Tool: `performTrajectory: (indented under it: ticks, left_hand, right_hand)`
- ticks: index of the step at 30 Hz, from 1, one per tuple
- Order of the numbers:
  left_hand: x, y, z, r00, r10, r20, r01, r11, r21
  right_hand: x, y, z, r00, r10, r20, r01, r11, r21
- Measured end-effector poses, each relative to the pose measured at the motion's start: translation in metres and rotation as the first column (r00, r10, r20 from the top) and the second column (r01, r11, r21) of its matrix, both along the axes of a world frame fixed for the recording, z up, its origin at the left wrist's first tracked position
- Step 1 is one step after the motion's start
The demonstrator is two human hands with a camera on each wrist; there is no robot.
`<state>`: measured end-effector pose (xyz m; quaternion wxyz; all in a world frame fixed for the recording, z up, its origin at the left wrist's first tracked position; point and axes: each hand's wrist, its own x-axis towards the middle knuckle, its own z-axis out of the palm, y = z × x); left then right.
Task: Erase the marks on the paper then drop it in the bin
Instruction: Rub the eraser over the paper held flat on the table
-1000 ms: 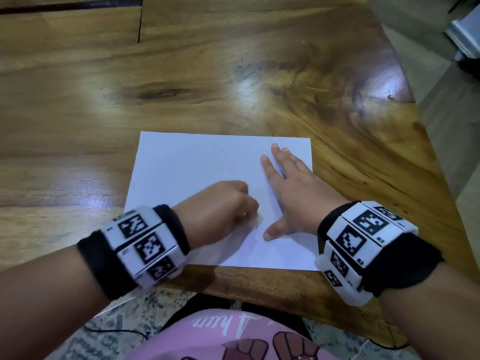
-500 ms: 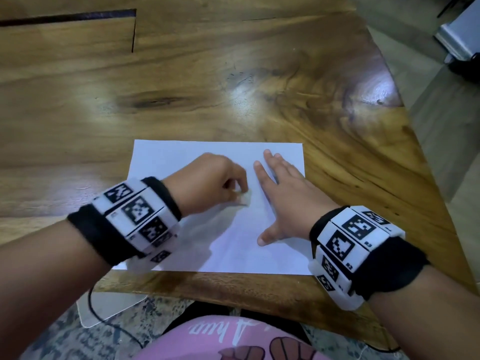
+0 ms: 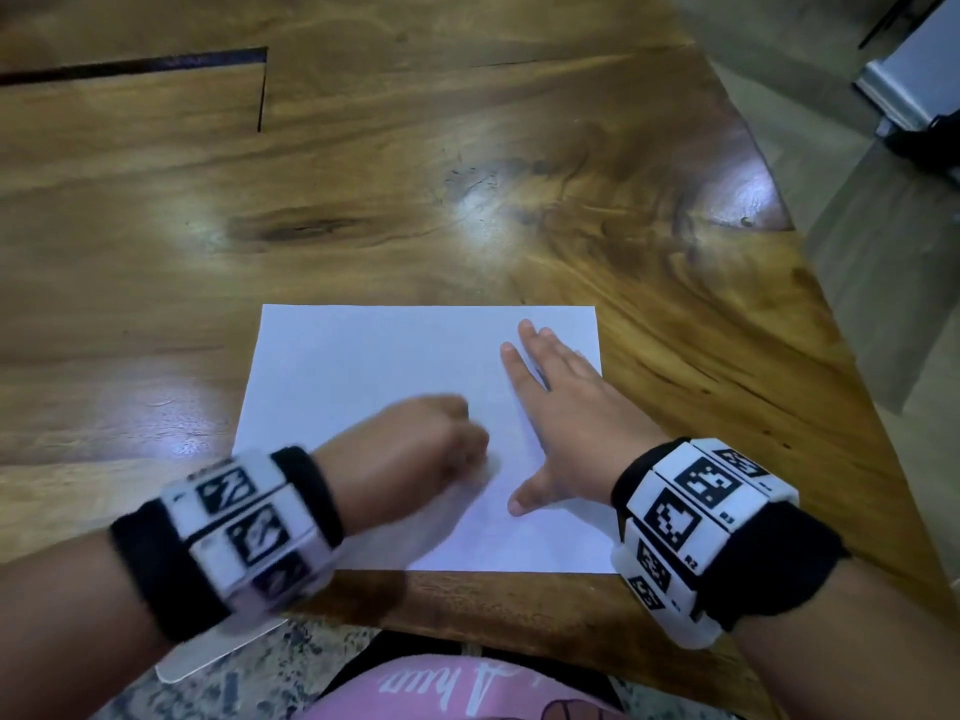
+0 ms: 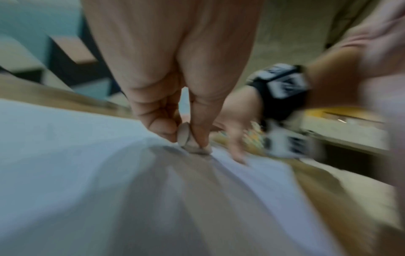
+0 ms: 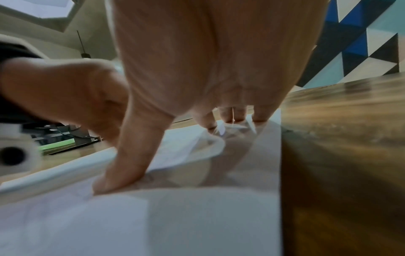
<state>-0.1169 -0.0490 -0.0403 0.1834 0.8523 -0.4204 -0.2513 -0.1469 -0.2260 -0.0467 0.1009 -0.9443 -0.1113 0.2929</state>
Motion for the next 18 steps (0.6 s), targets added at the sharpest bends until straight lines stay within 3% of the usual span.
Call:
performTrajectory:
  ticks: [4,10,15,18]
  left_hand:
    - [0.034,-0.025,-0.005,0.976,0.205,0.078,-0.204,0.979,-0.027]
    - [-0.018,0.016,-0.006,0.999,0.007,0.04,-0.008,1.0,0.026]
    - [-0.029,0.024,-0.009,0.997,0.031,0.066,-0.035,0.998,0.057]
    - [-0.031,0.024,-0.01,0.996,0.064,0.057,-0.068,0.996,0.066]
  right_hand:
    - [0.0,0.0,-0.001,1.0,0.001,0.01,-0.001,1.0,-0.008]
    - [0.0,-0.001,-0.002,1.0,-0.012,0.008,0.012,1.0,0.009]
    - [-0.001,-0.005,-0.004,0.999,-0.046,0.0,0.046,0.999,0.025]
    - [0.0,-0.02,-0.002,0.988,-0.154,-0.009,0.154,0.988,-0.007]
